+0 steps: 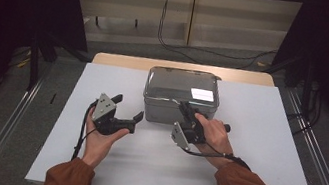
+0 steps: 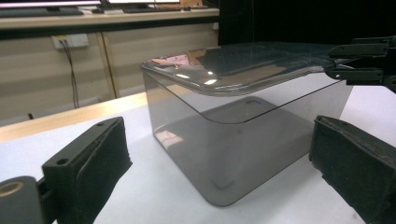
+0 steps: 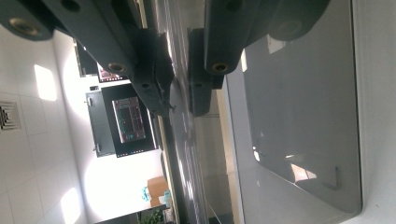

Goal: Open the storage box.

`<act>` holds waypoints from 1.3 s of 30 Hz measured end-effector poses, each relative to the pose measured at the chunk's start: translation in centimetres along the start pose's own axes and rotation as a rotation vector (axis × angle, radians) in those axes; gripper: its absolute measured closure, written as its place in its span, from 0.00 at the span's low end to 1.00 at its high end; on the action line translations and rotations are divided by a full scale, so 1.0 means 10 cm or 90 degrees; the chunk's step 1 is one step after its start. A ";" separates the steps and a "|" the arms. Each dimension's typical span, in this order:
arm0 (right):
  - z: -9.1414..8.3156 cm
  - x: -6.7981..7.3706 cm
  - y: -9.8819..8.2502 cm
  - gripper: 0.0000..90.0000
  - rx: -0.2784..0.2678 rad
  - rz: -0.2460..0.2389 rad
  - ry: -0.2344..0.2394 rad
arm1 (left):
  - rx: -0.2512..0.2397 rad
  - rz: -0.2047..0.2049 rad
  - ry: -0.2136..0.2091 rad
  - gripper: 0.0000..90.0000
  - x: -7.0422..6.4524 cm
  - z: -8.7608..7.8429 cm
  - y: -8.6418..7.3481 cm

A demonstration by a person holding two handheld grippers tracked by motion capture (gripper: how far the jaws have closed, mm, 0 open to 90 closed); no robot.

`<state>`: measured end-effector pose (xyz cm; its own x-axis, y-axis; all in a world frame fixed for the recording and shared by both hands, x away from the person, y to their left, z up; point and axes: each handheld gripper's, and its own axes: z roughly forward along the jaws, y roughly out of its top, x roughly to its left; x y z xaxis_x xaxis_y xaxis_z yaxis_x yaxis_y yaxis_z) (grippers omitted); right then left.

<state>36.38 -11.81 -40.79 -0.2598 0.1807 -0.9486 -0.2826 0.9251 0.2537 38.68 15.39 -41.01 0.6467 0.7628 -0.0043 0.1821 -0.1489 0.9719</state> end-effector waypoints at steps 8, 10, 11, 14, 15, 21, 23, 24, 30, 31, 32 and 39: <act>0.00 -0.08 0.00 0.90 -0.004 0.007 -0.010 | -0.013 0.022 0.000 0.07 0.03 0.19 0.07; -0.01 -0.09 0.01 0.90 -0.004 0.011 -0.010 | -0.005 0.030 0.001 0.07 0.04 0.24 0.09; -0.01 -0.10 0.01 0.90 -0.004 0.008 -0.011 | -0.003 0.030 -0.001 0.07 0.04 0.28 0.10; -0.01 -0.11 0.01 0.90 -0.006 0.012 -0.013 | -0.005 0.027 -0.005 0.08 0.03 0.34 0.10; -0.01 -0.12 0.01 0.90 -0.005 0.012 -0.014 | 0.002 0.039 -0.009 0.09 0.04 0.37 0.09; 0.00 -0.12 0.02 0.90 -0.005 0.016 -0.018 | -0.014 0.037 0.006 0.10 0.07 0.53 0.15; -0.01 -0.13 0.01 0.90 -0.006 0.015 -0.018 | -0.016 0.040 0.008 0.12 0.06 0.57 0.17; -0.01 -0.14 0.01 0.90 -0.006 0.015 -0.019 | -0.017 0.042 0.006 0.12 0.05 0.58 0.18; -0.01 -0.13 0.00 0.90 -0.006 0.019 -0.019 | -0.015 0.061 0.003 0.18 0.02 0.62 0.19; -0.01 -0.12 0.00 0.90 -0.007 0.020 -0.018 | -0.013 0.066 0.005 0.19 0.01 0.62 0.19; -0.01 -0.12 0.00 0.89 -0.010 0.025 -0.019 | -0.012 0.079 -0.001 0.21 0.01 0.61 0.19; -0.01 -0.13 -0.06 0.84 -0.022 0.085 -0.009 | -0.017 0.097 -0.020 0.31 0.01 0.62 0.18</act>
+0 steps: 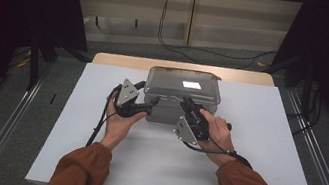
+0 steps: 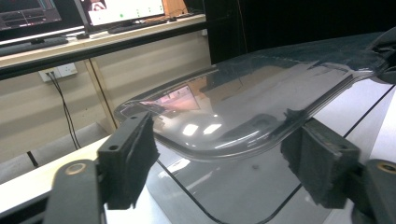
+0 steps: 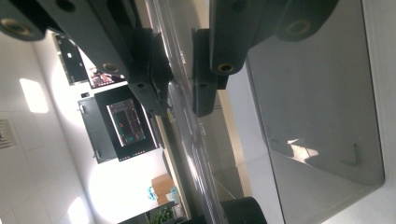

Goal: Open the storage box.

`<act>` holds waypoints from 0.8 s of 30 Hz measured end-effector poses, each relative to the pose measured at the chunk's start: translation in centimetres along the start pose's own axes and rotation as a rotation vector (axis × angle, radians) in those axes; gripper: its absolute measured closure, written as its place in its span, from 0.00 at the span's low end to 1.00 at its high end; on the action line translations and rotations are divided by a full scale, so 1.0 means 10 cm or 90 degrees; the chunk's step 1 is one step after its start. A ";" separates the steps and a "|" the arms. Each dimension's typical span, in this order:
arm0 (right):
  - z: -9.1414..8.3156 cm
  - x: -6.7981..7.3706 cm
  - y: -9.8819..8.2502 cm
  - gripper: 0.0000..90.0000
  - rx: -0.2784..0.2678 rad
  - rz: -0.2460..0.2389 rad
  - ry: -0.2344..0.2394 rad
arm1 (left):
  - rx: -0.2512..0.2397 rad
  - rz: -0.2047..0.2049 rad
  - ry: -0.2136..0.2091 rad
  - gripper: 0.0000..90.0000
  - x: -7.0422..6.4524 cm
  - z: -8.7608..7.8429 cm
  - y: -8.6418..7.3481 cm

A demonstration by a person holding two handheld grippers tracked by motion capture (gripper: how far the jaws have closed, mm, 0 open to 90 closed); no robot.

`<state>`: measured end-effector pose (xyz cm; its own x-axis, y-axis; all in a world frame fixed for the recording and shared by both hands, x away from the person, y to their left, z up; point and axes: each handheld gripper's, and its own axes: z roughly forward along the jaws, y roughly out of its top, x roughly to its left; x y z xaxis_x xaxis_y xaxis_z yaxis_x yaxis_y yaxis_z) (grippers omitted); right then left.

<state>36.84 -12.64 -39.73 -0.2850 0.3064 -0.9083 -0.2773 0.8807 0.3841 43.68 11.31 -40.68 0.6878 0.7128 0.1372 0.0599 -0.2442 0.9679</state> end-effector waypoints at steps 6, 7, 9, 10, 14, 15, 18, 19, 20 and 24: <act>-0.01 -0.02 -0.06 0.74 -0.009 0.057 0.013 | -0.004 0.003 0.004 0.36 0.01 0.00 0.00; -0.01 -0.03 -0.07 0.71 -0.007 0.072 0.017 | -0.003 0.005 0.004 0.37 0.02 0.00 0.00; -0.02 -0.03 -0.12 0.69 -0.008 0.097 0.023 | 0.000 0.009 -0.001 0.37 0.03 0.00 -0.01; -0.03 -0.04 -0.14 0.67 -0.009 0.113 0.025 | 0.000 0.007 -0.002 0.37 0.03 0.00 -0.01; -0.04 -0.09 -0.25 0.58 -0.007 0.181 0.042 | -0.002 0.006 0.001 0.38 0.03 0.00 -0.01; -0.04 -0.11 -0.28 0.54 -0.008 0.201 0.047 | -0.006 0.005 0.003 0.39 0.03 0.00 -0.01; -0.04 -0.15 -0.34 0.45 -0.005 0.247 0.051 | -0.018 0.007 0.005 0.41 0.03 -0.01 0.00; -0.04 -0.15 -0.36 0.43 -0.011 0.264 0.056 | -0.018 0.008 0.005 0.41 0.03 -0.01 0.00; -0.03 -0.16 -0.38 0.40 -0.013 0.277 0.056 | -0.019 0.007 0.004 0.41 0.04 -0.01 0.00; -0.03 -0.21 -0.43 0.34 -0.009 0.325 0.065 | -0.021 0.008 0.006 0.43 0.05 -0.02 0.01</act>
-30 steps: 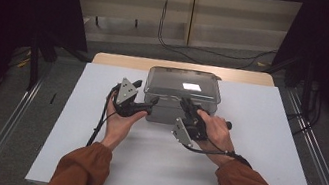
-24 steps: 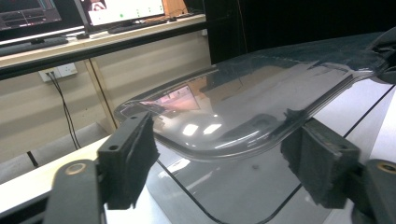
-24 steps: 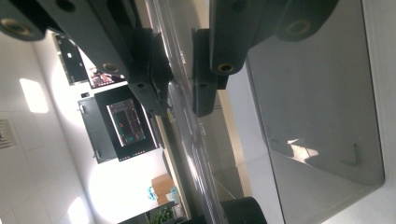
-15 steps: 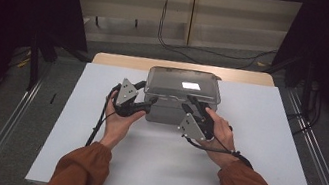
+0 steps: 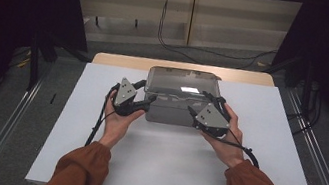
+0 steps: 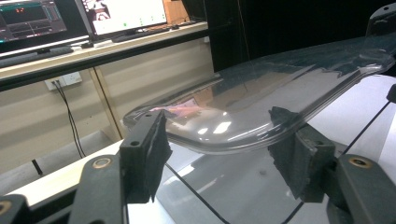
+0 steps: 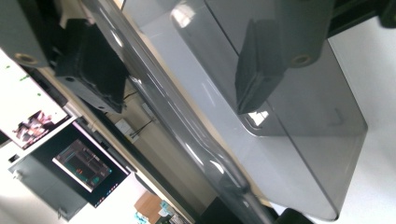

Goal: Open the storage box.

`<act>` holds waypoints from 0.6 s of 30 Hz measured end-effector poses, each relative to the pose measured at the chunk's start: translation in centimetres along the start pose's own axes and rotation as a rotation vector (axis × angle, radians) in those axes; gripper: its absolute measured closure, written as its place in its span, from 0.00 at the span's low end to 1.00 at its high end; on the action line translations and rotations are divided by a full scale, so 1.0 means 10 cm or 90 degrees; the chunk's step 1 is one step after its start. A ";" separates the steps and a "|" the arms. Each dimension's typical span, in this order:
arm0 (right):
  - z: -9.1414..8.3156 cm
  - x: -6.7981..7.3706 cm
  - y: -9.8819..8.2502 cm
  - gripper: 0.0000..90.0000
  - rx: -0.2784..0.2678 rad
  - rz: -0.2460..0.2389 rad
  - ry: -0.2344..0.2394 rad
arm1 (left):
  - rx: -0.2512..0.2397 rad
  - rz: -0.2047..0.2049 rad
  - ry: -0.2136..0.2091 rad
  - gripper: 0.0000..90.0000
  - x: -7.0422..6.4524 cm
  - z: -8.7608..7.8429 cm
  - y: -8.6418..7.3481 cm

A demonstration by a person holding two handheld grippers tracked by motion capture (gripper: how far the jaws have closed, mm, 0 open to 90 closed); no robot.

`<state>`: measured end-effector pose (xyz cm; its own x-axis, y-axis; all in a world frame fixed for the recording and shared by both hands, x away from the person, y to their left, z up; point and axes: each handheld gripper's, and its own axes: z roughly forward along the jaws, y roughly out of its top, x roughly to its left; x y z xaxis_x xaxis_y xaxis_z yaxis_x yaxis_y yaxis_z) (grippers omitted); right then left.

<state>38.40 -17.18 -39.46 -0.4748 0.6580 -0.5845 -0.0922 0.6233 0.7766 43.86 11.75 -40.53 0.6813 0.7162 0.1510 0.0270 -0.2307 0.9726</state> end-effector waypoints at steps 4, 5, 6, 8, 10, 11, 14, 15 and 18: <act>-0.01 -0.09 -0.03 0.33 0.007 0.063 0.013 | -0.001 0.001 0.001 0.44 0.00 0.00 0.00; -0.01 -0.12 -0.04 0.33 0.008 0.072 0.013 | 0.003 0.000 0.004 0.45 0.00 0.00 0.00; -0.02 -0.14 -0.05 0.33 0.004 0.086 0.020 | 0.007 -0.007 0.009 0.47 0.01 0.00 0.00; -0.03 -0.17 -0.07 0.32 0.006 0.106 0.027 | 0.004 -0.016 0.005 0.47 0.02 0.00 0.00; -0.03 -0.20 -0.08 0.31 0.001 0.131 0.038 | 0.006 -0.003 0.006 0.47 0.01 0.00 0.00; -0.03 -0.21 -0.08 0.31 0.000 0.140 0.044 | 0.005 -0.005 0.004 0.47 0.01 0.00 0.00; -0.04 -0.25 -0.10 0.31 -0.001 0.166 0.052 | 0.003 -0.006 0.006 0.48 0.02 0.00 0.00; -0.04 -0.27 -0.11 0.31 -0.003 0.170 0.049 | 0.001 -0.005 0.007 0.49 0.02 0.00 0.00; -0.04 -0.30 -0.13 0.31 -0.007 0.178 0.047 | -0.003 -0.005 0.009 0.50 0.02 -0.01 0.01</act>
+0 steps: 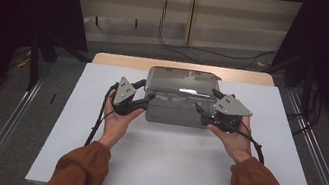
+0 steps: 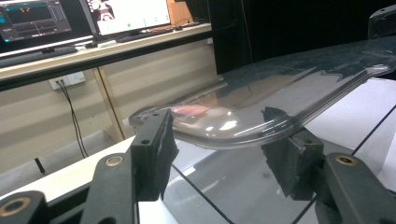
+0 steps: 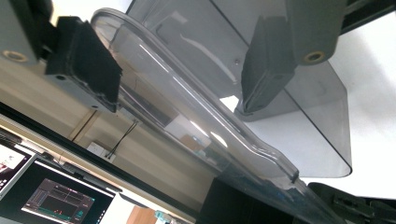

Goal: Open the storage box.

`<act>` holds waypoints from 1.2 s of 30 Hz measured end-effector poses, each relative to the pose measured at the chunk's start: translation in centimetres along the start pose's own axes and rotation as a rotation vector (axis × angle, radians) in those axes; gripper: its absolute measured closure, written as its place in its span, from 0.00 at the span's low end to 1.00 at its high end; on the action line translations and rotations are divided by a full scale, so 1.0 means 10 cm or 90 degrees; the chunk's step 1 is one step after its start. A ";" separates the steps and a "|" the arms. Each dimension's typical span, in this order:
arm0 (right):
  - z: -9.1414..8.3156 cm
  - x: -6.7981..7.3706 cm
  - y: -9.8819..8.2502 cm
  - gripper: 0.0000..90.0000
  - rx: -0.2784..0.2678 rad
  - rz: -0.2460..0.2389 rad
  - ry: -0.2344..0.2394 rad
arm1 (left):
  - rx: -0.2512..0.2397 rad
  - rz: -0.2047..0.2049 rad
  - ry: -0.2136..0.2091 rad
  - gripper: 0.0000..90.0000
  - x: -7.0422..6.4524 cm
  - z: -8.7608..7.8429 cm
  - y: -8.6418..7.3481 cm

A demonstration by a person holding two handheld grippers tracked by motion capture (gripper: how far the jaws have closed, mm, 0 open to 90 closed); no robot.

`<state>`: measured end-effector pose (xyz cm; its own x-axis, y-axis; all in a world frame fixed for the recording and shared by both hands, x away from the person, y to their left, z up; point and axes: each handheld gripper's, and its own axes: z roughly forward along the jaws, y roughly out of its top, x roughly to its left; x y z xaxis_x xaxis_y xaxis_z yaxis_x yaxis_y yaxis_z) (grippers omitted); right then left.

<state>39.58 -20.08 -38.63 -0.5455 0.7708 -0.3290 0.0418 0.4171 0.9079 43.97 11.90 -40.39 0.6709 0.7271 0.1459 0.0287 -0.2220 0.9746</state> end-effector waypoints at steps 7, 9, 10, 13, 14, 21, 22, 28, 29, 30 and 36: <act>0.02 -0.04 -0.01 0.31 -0.003 0.016 0.005 | -0.003 0.003 0.004 0.52 0.02 0.00 0.01; 0.03 -0.07 -0.01 0.34 -0.007 0.020 0.003 | -0.003 0.003 0.003 0.52 0.02 0.00 0.01; 0.03 -0.09 -0.01 0.33 -0.009 0.024 0.007 | -0.007 -0.004 0.001 0.53 0.02 0.01 0.01; 0.04 -0.11 -0.01 0.34 -0.022 0.032 0.008 | -0.009 -0.004 0.003 0.53 0.04 0.01 0.04; 0.04 -0.11 -0.01 0.35 -0.026 0.033 0.010 | -0.011 -0.006 0.003 0.53 0.05 0.01 0.05; 0.07 -0.13 0.03 0.39 -0.047 0.030 0.015 | -0.017 -0.007 0.006 0.53 0.06 0.04 0.10; 0.07 -0.14 0.02 0.39 -0.047 0.030 0.016 | -0.017 -0.004 0.006 0.53 0.07 0.04 0.10; 0.07 -0.16 0.03 0.39 -0.055 0.041 0.021 | -0.021 0.000 0.007 0.58 0.11 0.05 0.12; 0.08 -0.17 0.04 0.39 -0.059 0.040 0.021 | -0.022 0.000 0.006 0.58 0.11 0.05 0.13; 0.08 -0.17 0.04 0.39 -0.060 0.041 0.020 | -0.024 -0.002 0.007 0.59 0.12 0.06 0.13; 0.09 -0.22 0.07 0.40 -0.064 0.047 0.025 | -0.028 0.000 0.006 0.61 0.15 0.07 0.16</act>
<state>41.57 -21.03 -37.47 -0.5762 0.7774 -0.2522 -0.0002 0.3085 0.9512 45.50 12.16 -38.75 0.6638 0.7334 0.1466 -0.0036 -0.1929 0.9812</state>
